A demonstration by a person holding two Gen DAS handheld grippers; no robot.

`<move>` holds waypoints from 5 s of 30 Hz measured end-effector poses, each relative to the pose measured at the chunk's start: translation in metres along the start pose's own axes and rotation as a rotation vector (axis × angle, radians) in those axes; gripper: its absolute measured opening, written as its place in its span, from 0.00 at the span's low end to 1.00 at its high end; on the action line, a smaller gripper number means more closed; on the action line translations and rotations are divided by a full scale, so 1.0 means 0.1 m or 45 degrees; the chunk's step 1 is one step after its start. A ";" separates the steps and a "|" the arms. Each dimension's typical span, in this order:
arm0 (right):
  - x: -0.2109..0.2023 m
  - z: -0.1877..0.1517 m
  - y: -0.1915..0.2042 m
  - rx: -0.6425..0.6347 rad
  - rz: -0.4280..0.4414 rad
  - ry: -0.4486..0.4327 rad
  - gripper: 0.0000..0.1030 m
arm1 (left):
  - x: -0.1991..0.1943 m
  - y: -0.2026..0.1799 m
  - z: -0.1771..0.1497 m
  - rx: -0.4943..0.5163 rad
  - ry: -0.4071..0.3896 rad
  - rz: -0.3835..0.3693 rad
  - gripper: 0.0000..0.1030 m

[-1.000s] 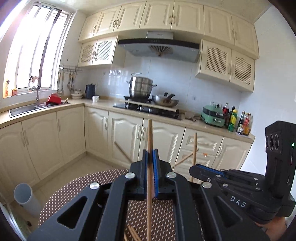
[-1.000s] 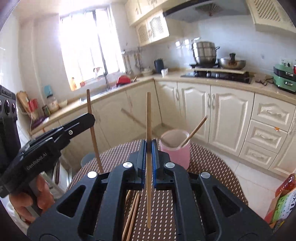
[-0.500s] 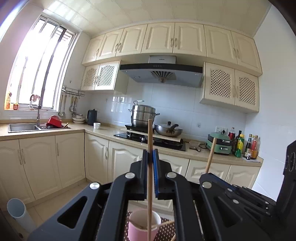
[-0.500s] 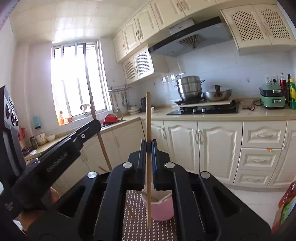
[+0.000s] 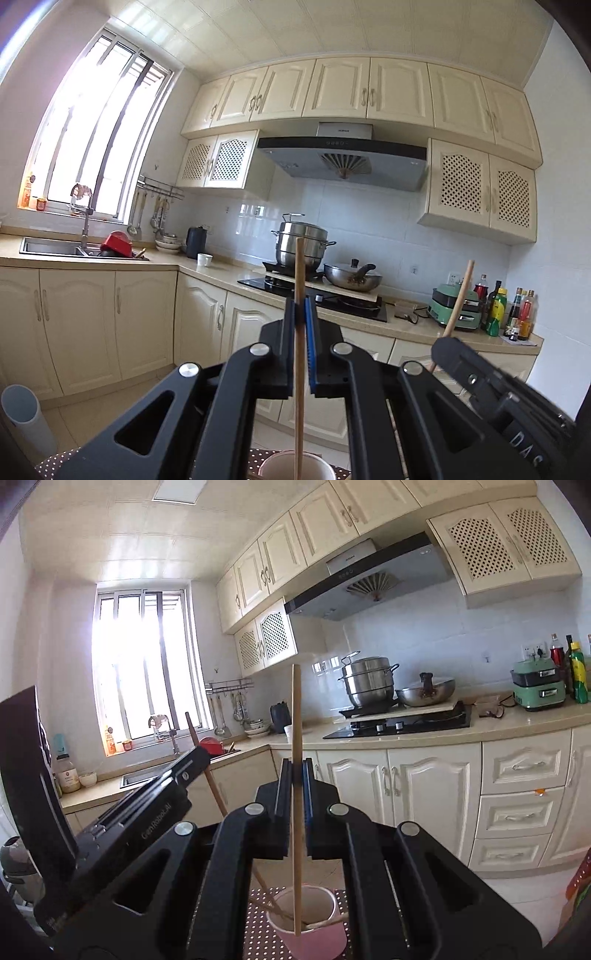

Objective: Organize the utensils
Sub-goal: 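Lift both chopsticks upright and carry them over the pink cup, then open the left gripper over the cup while the right gripper then releases its chopstick, then move both grippers back down to the remaining chopsticks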

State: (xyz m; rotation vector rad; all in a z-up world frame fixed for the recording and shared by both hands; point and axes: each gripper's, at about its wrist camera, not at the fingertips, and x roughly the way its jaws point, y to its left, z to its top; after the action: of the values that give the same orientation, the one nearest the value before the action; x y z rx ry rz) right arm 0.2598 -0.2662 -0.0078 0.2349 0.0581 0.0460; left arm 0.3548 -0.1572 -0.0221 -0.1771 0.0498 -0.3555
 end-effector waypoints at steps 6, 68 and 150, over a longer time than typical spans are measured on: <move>0.08 -0.05 0.04 -0.013 -0.019 -0.017 0.06 | 0.01 0.05 -0.16 0.004 0.045 -0.046 0.06; -0.01 -0.27 0.30 -0.054 -0.088 0.271 0.54 | -1.03 0.59 0.14 0.109 0.207 0.129 0.45; -0.38 -2.22 0.68 -0.254 0.081 1.145 0.41 | -1.11 1.36 -2.05 0.194 1.209 0.231 0.63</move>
State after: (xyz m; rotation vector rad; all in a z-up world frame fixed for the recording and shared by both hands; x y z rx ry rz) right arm 0.2057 -0.1506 -0.2059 0.0009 0.9371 0.2176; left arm 0.2811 -0.0260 -0.2463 0.1604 0.9672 -0.2349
